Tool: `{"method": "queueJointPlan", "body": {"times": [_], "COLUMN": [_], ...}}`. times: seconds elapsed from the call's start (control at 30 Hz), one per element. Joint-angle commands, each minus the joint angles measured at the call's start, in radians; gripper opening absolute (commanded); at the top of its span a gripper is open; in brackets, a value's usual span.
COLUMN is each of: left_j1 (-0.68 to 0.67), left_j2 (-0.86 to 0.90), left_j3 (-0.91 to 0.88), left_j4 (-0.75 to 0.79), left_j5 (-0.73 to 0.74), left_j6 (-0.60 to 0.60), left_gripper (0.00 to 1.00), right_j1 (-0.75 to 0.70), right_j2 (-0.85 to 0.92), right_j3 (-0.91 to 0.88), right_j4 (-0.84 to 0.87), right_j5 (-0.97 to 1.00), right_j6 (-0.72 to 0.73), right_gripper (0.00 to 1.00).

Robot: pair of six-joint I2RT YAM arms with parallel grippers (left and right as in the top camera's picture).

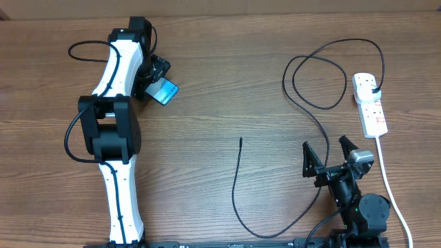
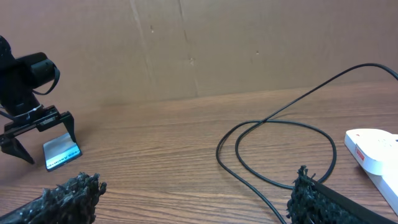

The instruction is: Plug charger to phone and switch on socket

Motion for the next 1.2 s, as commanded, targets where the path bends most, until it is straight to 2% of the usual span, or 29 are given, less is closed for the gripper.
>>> {"method": "queueJointPlan", "body": {"times": [0.0, 0.8, 1.17], "left_j1": [0.005, 0.006, 0.013], "left_j2": [0.018, 0.019, 0.048], "left_j3": [-0.013, -0.027, -0.027], "left_j4": [0.007, 0.073, 0.051], "left_j5": [-0.018, -0.028, -0.019], "left_j6": [-0.032, -0.051, -0.055], "left_gripper": [1.0, 1.0, 1.0], "right_j1": [0.003, 0.003, 0.003], "right_j2": [-0.005, -0.005, -0.005], "right_j3": [-0.005, -0.005, -0.005], "right_j4": [0.004, 0.004, 0.004], "right_j5": [0.011, 0.011, 0.011], "right_j6": [-0.003, -0.003, -0.003], "right_gripper": [1.0, 1.0, 1.0]}}
